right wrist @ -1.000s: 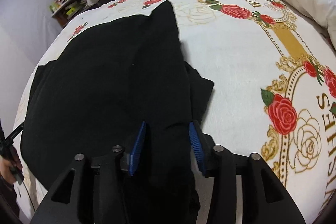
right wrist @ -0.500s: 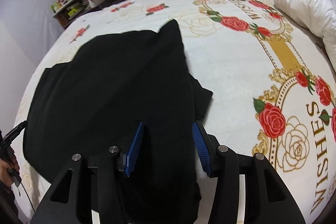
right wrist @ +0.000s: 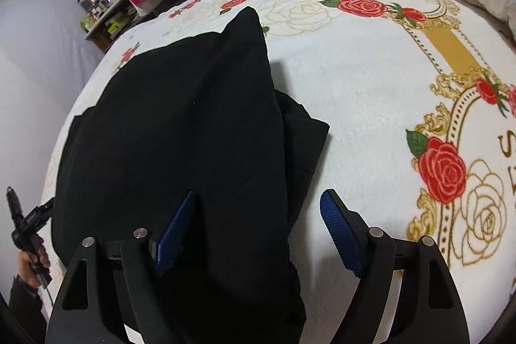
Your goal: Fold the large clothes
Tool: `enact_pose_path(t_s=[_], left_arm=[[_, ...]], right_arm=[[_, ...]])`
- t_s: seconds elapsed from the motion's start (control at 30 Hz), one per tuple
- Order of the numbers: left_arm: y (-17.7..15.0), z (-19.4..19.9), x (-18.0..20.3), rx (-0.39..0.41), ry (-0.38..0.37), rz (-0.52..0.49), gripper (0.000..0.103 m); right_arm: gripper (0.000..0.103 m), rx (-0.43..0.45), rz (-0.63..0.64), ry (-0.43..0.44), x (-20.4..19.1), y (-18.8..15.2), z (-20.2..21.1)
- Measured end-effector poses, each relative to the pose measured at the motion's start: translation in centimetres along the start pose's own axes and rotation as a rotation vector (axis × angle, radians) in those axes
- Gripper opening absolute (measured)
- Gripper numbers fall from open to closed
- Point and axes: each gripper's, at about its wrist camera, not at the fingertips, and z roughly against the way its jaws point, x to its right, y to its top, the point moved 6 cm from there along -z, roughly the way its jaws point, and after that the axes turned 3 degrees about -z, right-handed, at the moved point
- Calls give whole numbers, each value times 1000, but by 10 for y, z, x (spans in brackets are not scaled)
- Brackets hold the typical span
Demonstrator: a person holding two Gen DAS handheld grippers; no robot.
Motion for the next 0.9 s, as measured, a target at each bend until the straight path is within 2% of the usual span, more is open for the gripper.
enact_pose_path(t_s=[0.17, 0.27, 0.33, 0.57, 0.77, 0.9], left_arm=[[8, -25, 8, -62, -137, 13, 73], [12, -40, 10, -82, -181, 11, 80], [14, -51, 10, -104, -207, 12, 83], [19, -73, 10, -119, -295, 26, 89], [17, -79, 14, -95, -299, 1, 91], [20, -84, 25, -118, -268, -42, 91]], right_arm=[[79, -29, -70, 113, 6, 8, -13], [80, -49, -111, 172, 10, 13, -25], [85, -60, -126, 199, 13, 16, -31], [93, -117, -142, 272, 19, 27, -59], [94, -142, -148, 317, 19, 27, -74], [93, -148, -136, 323, 17, 28, -82]])
